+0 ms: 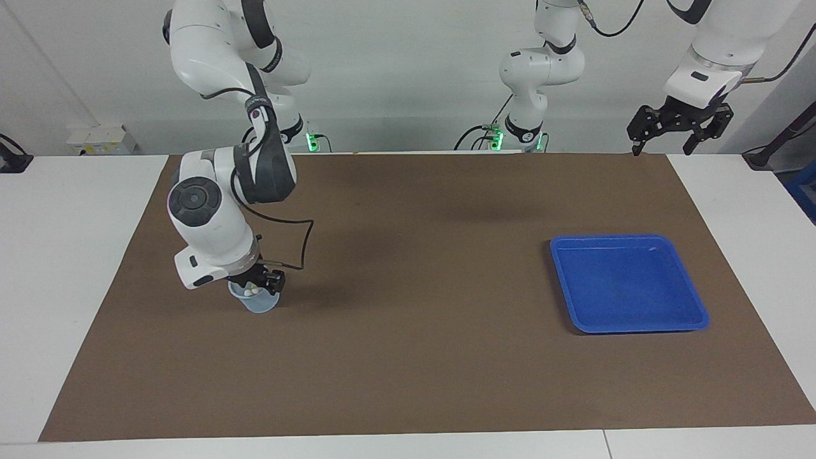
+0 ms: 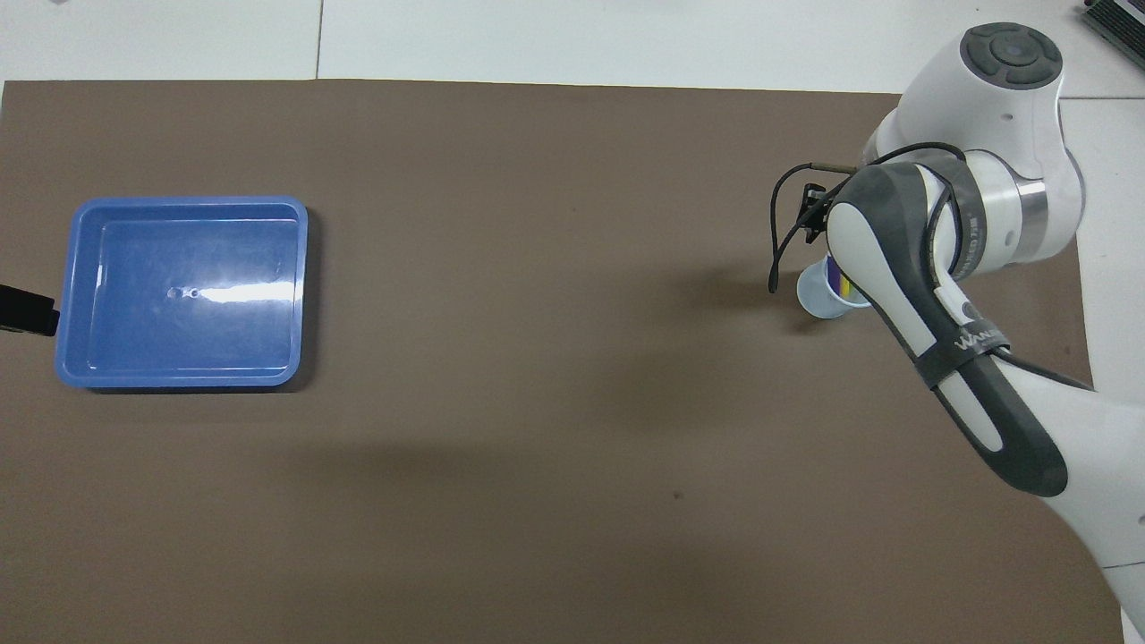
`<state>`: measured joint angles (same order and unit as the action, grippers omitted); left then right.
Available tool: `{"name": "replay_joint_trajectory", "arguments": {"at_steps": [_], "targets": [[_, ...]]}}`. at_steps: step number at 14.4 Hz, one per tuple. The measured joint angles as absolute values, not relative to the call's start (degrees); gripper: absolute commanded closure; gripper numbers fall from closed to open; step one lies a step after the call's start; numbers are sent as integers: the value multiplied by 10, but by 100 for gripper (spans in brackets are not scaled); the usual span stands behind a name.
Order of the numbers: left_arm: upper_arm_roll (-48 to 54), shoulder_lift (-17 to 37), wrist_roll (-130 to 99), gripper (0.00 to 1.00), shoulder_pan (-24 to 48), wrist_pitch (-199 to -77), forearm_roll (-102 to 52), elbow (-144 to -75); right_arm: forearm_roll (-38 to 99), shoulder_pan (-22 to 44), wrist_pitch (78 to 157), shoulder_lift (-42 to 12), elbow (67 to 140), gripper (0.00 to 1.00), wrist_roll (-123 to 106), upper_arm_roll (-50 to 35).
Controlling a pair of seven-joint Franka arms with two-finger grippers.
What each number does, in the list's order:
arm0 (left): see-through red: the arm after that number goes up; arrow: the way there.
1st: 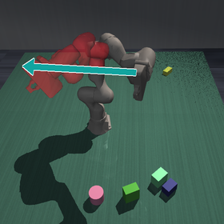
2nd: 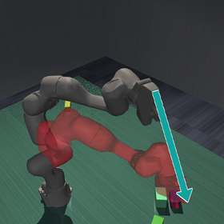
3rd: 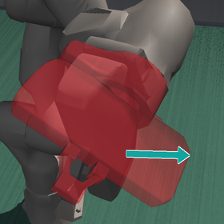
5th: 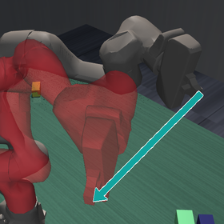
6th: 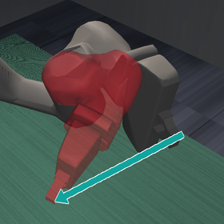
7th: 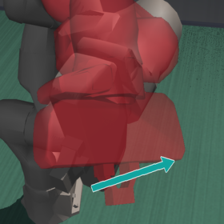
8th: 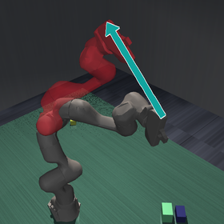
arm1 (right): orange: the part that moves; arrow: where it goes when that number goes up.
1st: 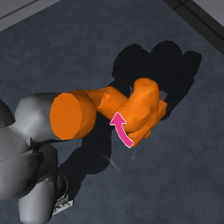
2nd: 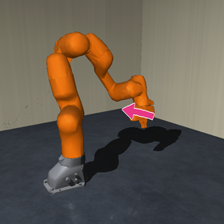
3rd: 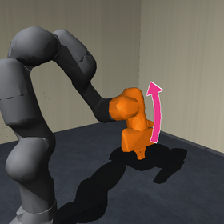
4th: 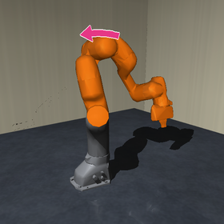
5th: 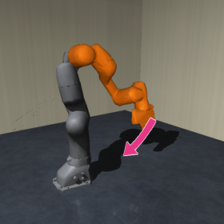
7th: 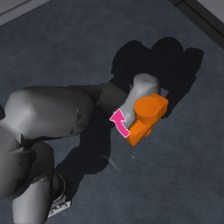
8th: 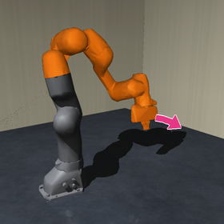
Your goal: Right arm passes pens to left for tray arrangement
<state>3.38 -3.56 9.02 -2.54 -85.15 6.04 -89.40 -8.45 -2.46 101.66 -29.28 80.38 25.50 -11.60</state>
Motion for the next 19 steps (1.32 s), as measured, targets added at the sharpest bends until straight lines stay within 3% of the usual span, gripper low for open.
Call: {"name": "replay_joint_trajectory", "arguments": {"at_steps": [19], "targets": [[29,-39,90,1,-31,-830,60,-898,-87,-32,1016,-294,822,45,280,-114]]}}
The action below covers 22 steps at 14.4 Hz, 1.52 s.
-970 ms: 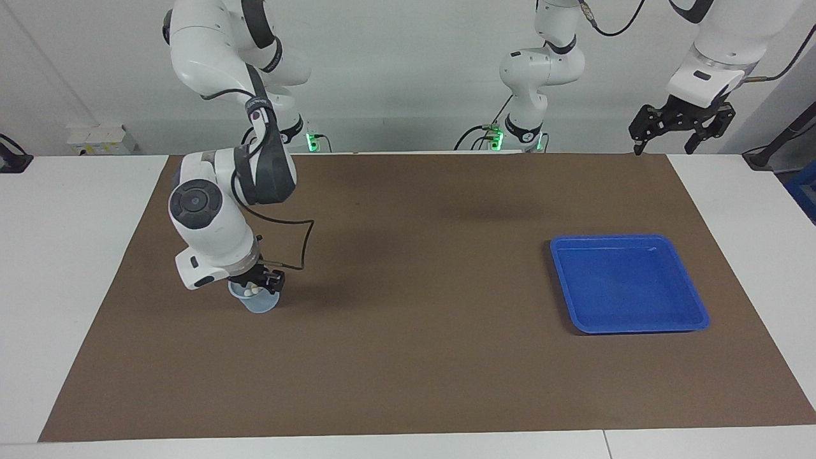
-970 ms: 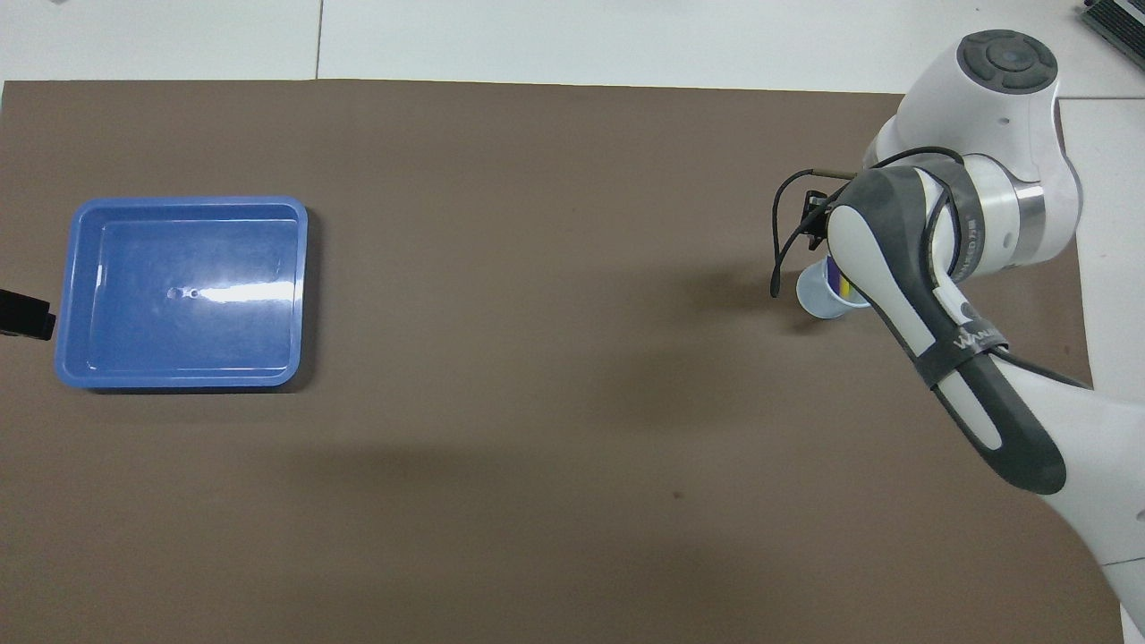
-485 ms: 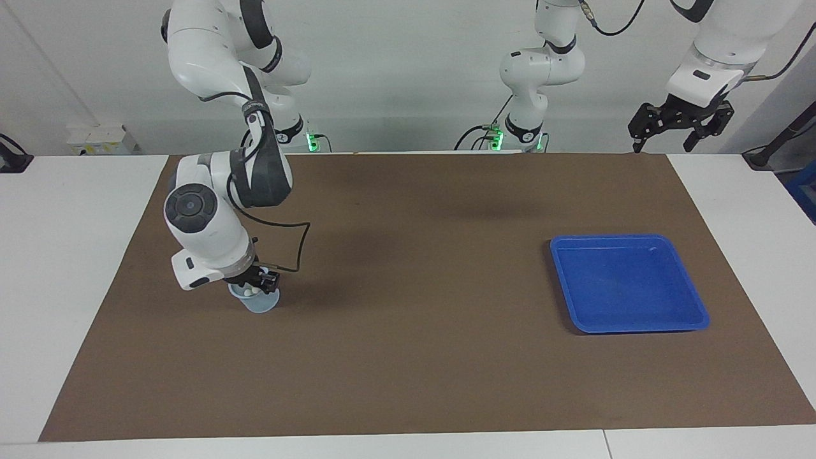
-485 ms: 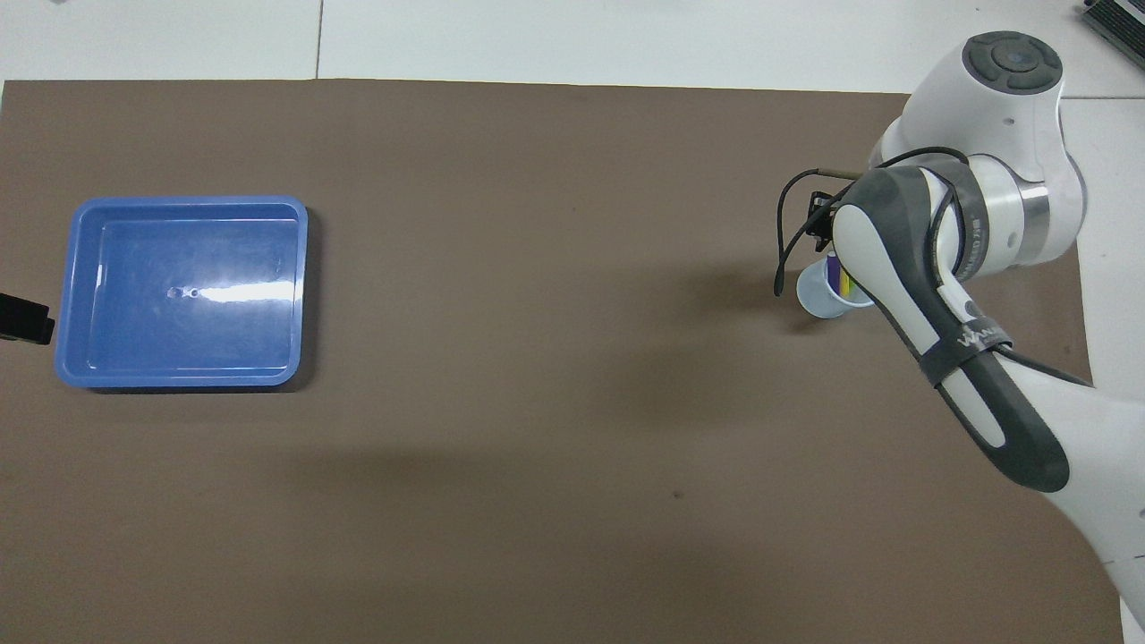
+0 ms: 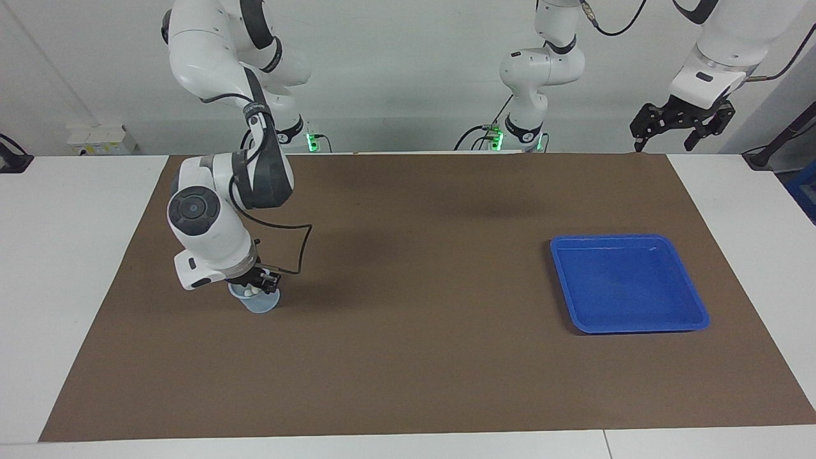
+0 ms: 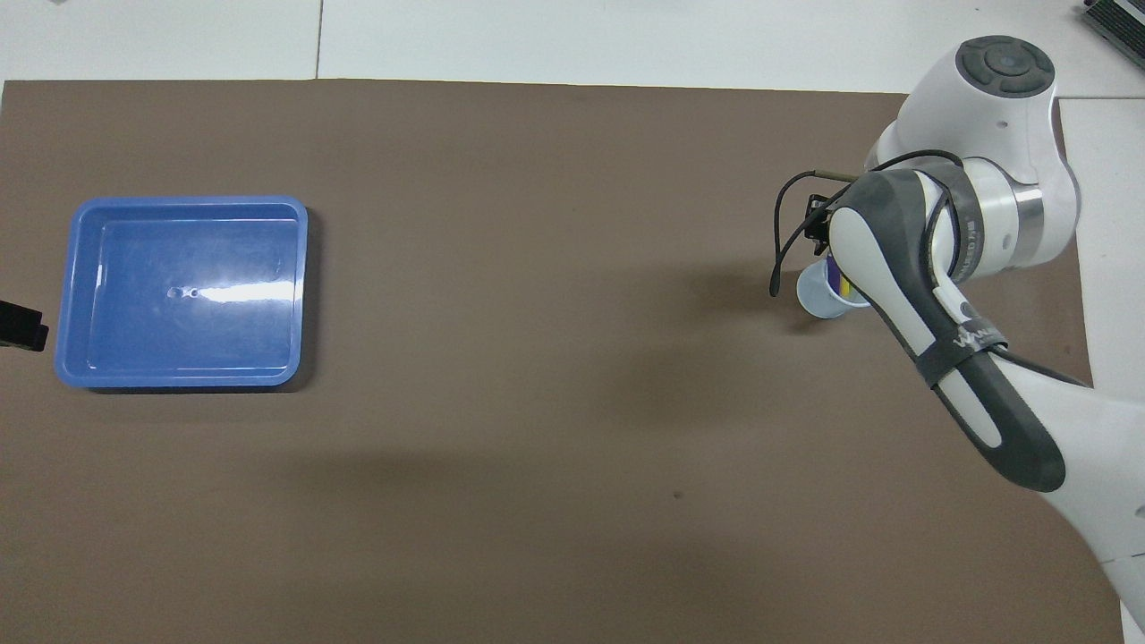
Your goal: Right arm passes pens to left for tray arrangement
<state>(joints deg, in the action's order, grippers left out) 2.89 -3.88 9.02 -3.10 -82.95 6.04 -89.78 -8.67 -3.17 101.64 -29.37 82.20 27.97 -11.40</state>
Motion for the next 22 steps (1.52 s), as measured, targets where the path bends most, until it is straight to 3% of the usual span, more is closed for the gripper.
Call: {"name": "replay_joint_trajectory", "arguments": {"at_steps": [4,11,22], "targets": [[29,-40,82,1,-32,-828,60,-902,-87,-34,1021,-298,823,47,280,-113],[29,-57,36,1,-32,-828,44,-931,-89,-34,1023,-299,823,61,284,-112],[31,-61,10,1,-32,-828,28,-939,-94,-35,1017,-295,816,94,286,-113]]}}
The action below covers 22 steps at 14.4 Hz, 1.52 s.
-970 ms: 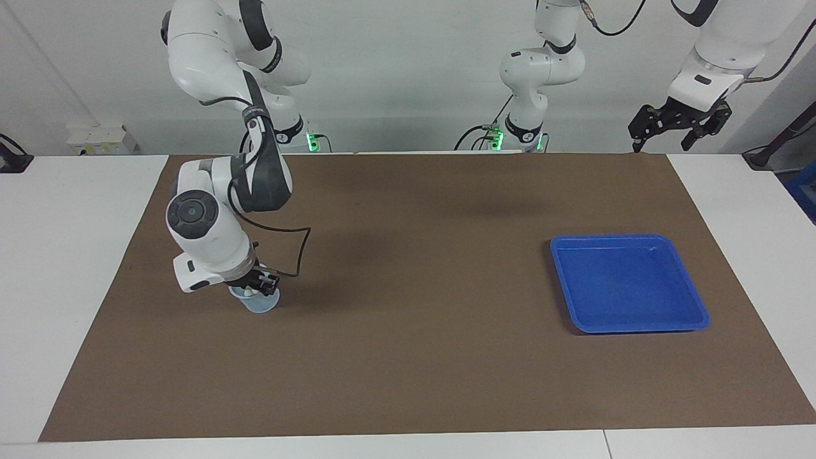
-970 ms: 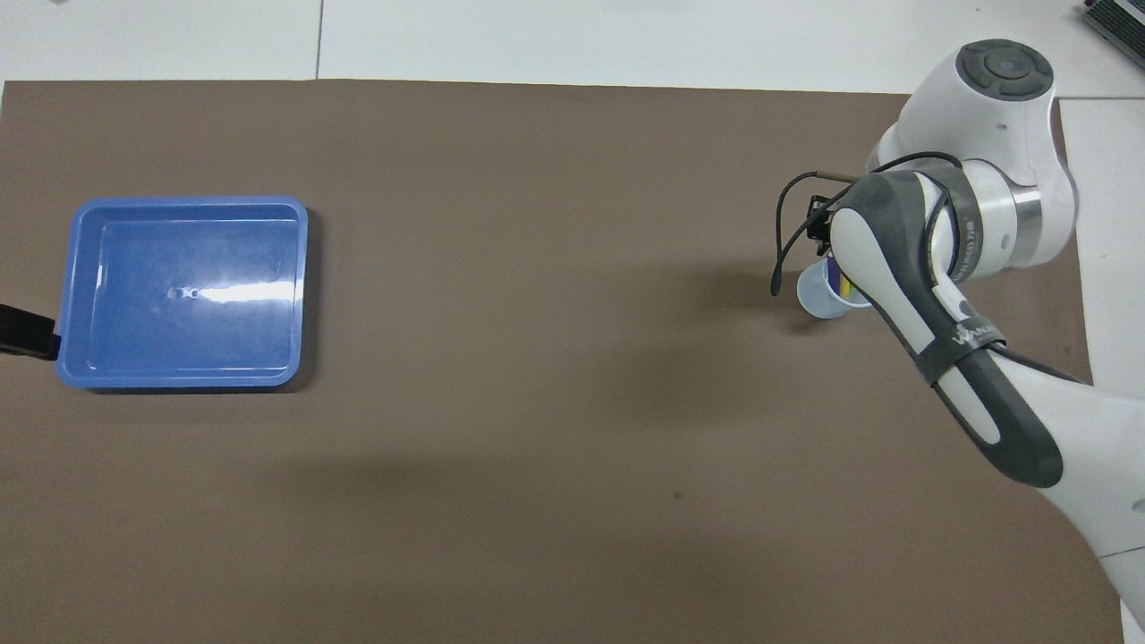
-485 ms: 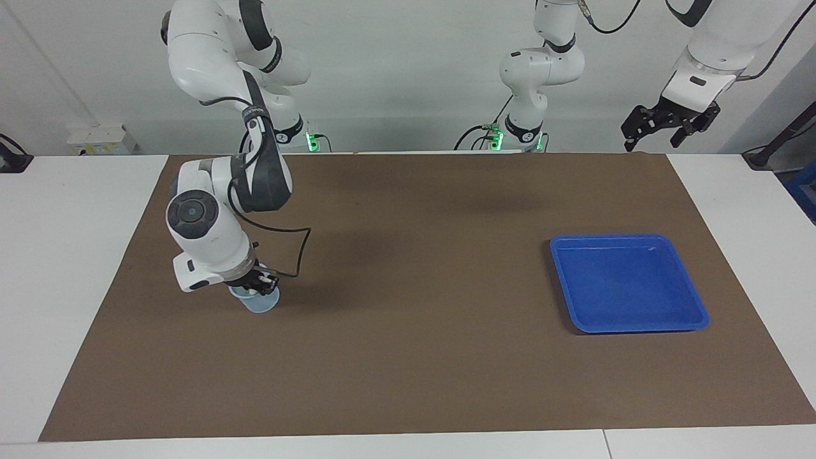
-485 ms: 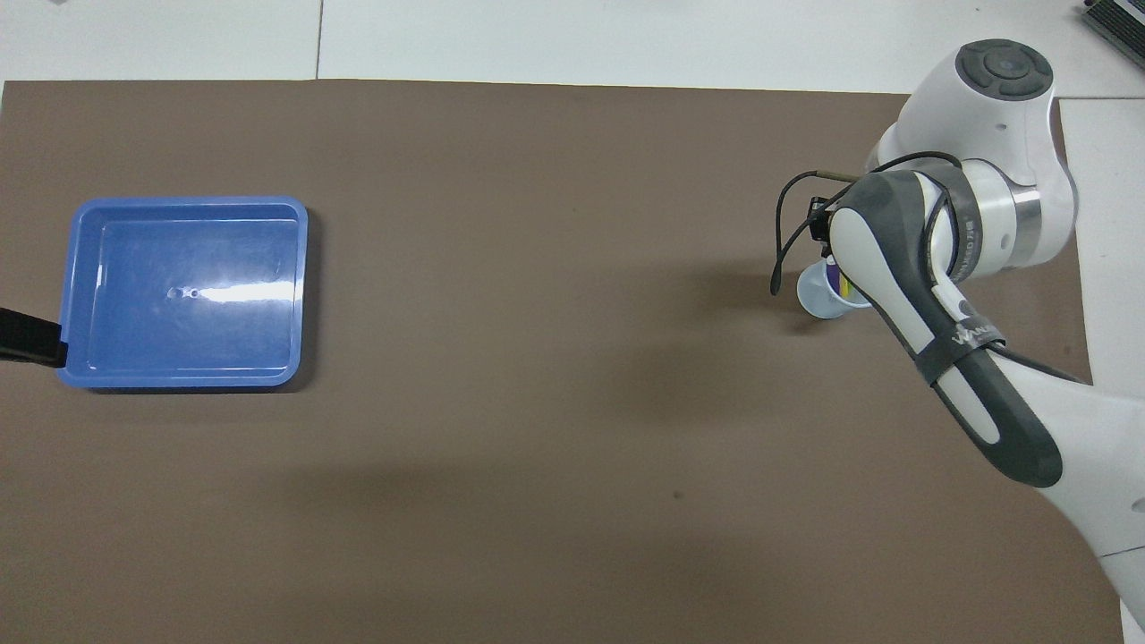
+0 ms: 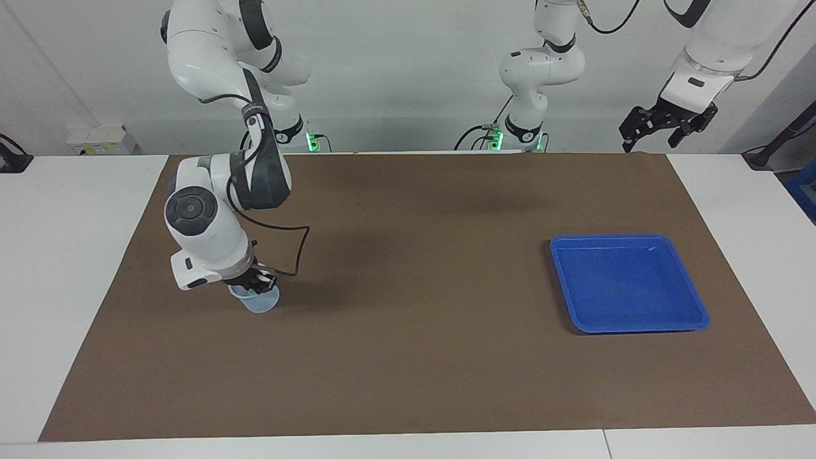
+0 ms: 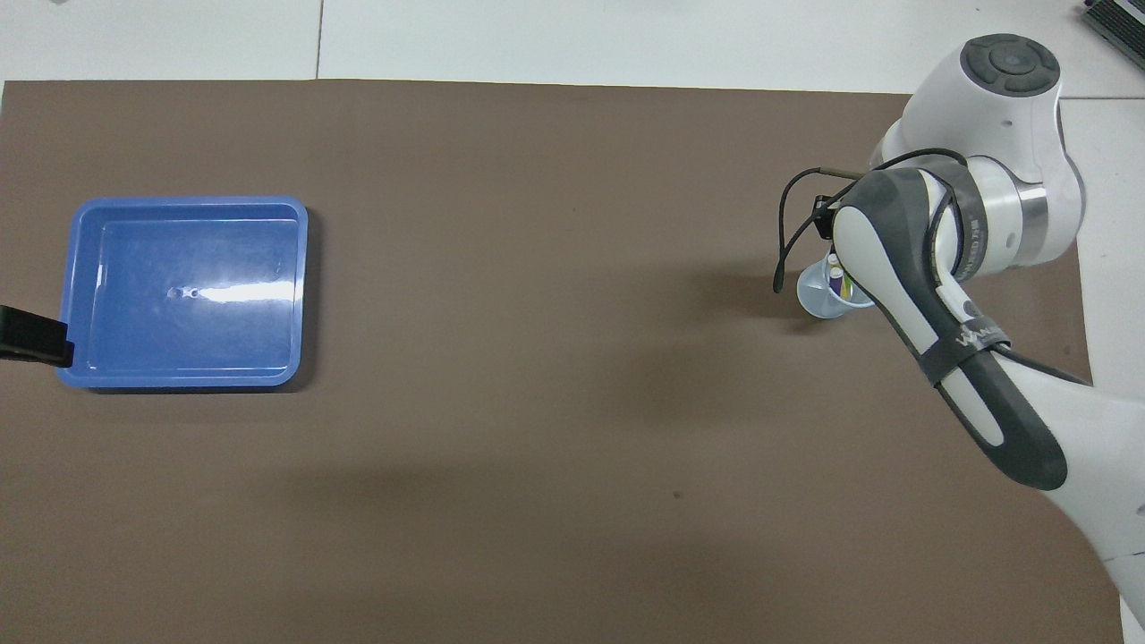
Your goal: Right arm passes pens to left for tray arrangement
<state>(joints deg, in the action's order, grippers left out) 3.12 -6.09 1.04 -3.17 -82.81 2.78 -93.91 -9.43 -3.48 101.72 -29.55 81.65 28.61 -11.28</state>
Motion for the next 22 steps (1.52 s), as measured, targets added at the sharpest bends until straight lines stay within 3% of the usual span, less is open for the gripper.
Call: {"name": "replay_joint_trajectory", "arguments": {"at_steps": [2,11,22], "targets": [[30,-61,5,1,-33,-828,13,-941,-95,-36,1017,-295,816,100,286,-113],[31,-67,-18,1,-33,-828,7,-950,-95,-36,1012,-291,816,100,248,-113],[33,-69,-22,3,-32,-831,6,-954,-138,-28,1002,-229,813,100,154,-120]]}}
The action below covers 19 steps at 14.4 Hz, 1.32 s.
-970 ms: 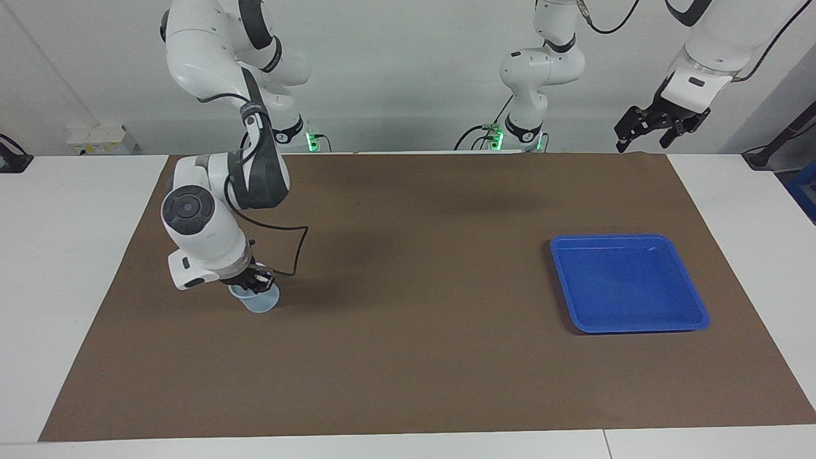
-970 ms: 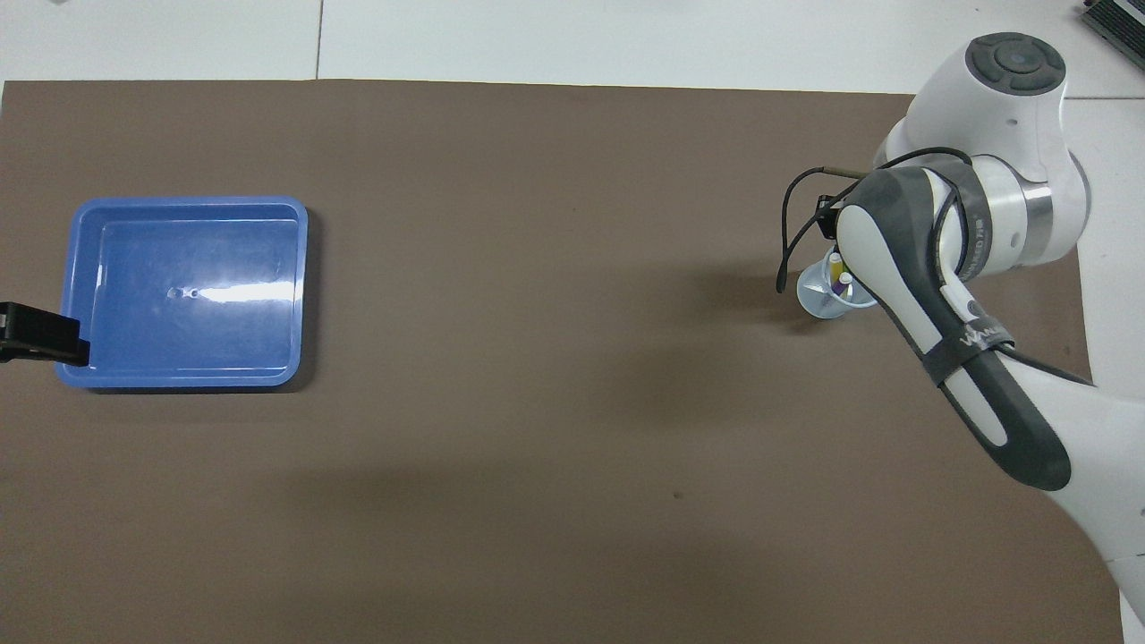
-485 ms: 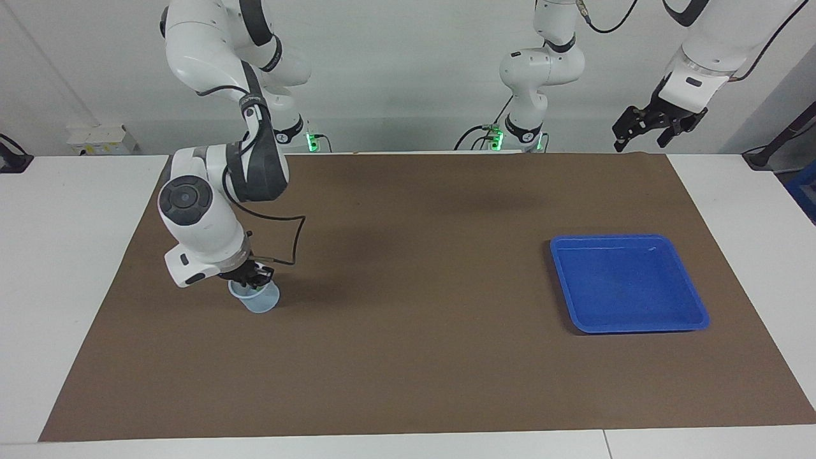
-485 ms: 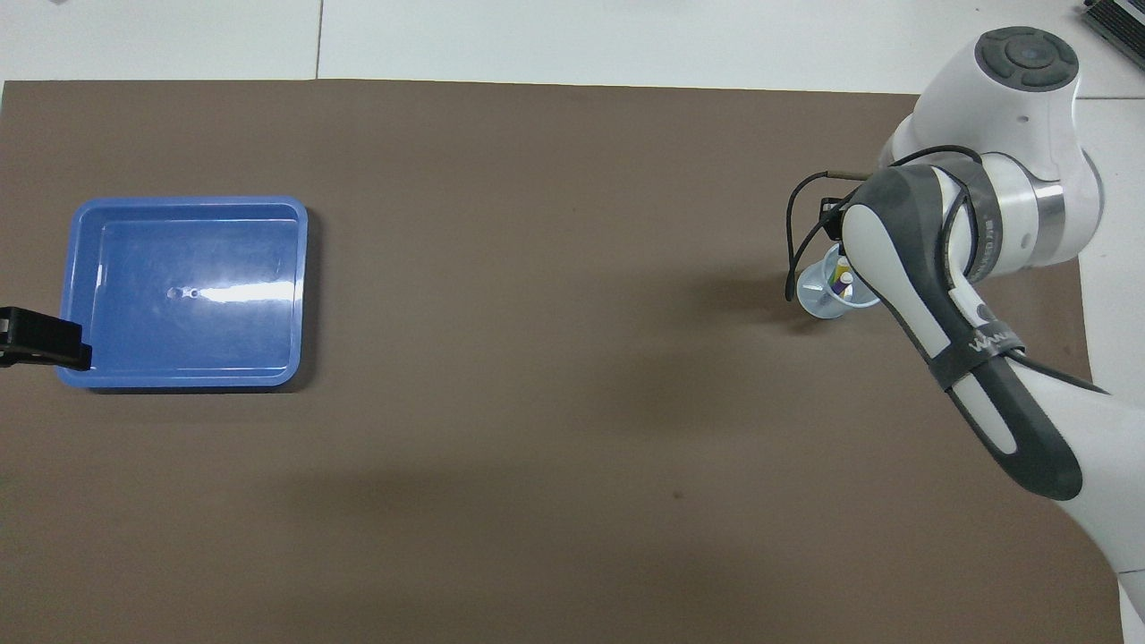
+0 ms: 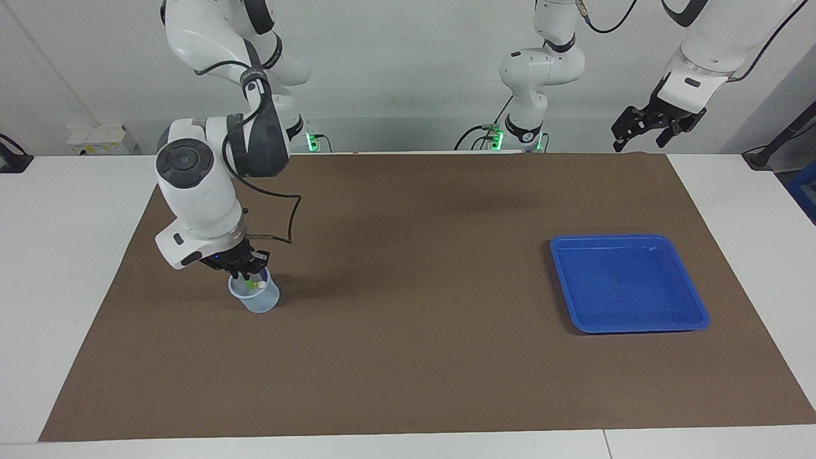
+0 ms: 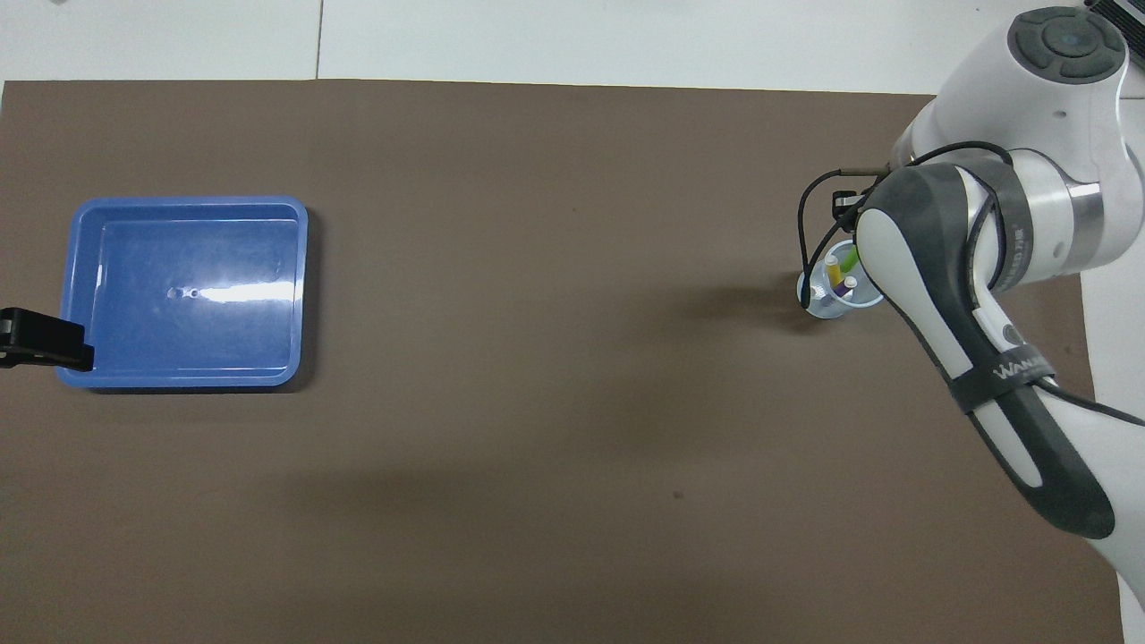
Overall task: Right arm passes pens to left for tray arrangement
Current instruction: 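Lift the green pen with the right gripper while the left gripper opens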
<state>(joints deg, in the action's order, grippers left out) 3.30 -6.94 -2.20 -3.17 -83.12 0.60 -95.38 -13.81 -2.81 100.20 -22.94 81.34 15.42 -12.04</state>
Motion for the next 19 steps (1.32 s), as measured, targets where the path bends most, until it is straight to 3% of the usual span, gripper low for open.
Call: {"name": "replay_joint_trajectory", "arguments": {"at_steps": [4,11,19], "targets": [[38,-76,-79,3,-17,-855,5,-978,-150,-12,995,-196,813,100,131,-124],[35,-88,-236,6,-11,-858,-83,-1017,-181,78,953,-181,771,100,130,-128],[30,-91,-372,10,-55,-859,-234,-1063,11,78,1081,-197,748,100,261,-137]]}}
